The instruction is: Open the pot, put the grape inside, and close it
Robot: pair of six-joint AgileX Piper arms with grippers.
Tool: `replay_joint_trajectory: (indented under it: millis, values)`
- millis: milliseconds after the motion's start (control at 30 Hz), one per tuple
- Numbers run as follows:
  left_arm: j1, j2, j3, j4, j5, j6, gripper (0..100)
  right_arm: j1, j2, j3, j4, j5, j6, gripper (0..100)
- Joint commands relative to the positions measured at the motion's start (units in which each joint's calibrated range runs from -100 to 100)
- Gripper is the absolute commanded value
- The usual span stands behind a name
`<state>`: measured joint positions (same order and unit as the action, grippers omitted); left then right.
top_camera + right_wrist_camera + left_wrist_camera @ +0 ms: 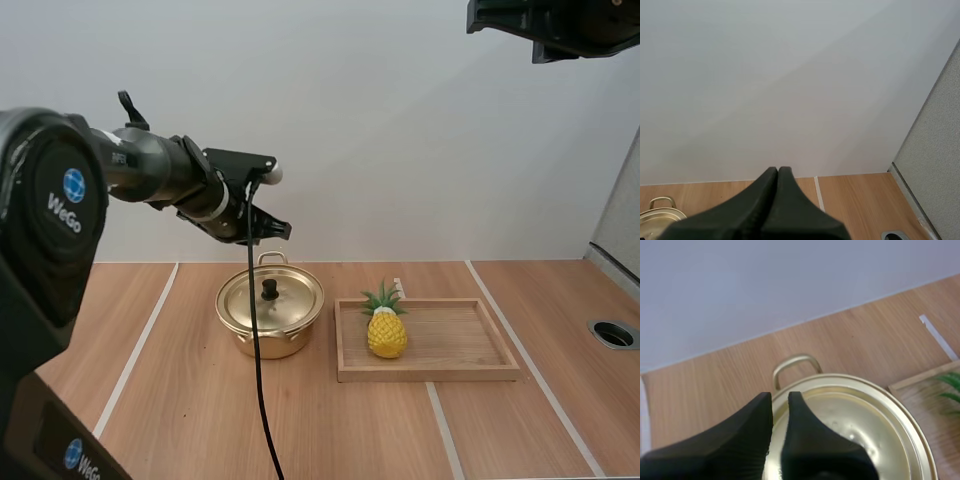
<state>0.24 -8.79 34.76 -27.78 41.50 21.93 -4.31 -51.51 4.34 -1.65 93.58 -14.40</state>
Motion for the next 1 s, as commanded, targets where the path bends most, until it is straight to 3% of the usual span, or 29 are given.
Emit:
replay_joint_trajectory:
  millis: [0,300,433,667,967]
  values:
    - [0.74,-4.32,-3.05,-0.38,-4.52,-0.46,0,-0.19,-0.55,-0.25,0.06,-0.09,-0.08,0]
    - [3.21,-19.27,-7.26,-2.48,-15.54,-4.72,0,-0.19,-0.55,-0.25,2.17,-9.07,-0.17,0]
    - [3.38,-27.13,-7.26,-2.70,-20.09,-4.72,0,-0.19,-1.05,1.26,7.94,-12.49,-3.63,0]
    - [3.38,-38.78,-6.11,-3.72,-26.15,-3.72,0,-0.19,-6.92,13.04,15.76,-29.98,-8.31,0]
    - [3.38,-50.87,6.10,-3.72,-30.30,-0.57,0,-0.19,-12.75,25.69,16.44,-34.29,-10.54,0]
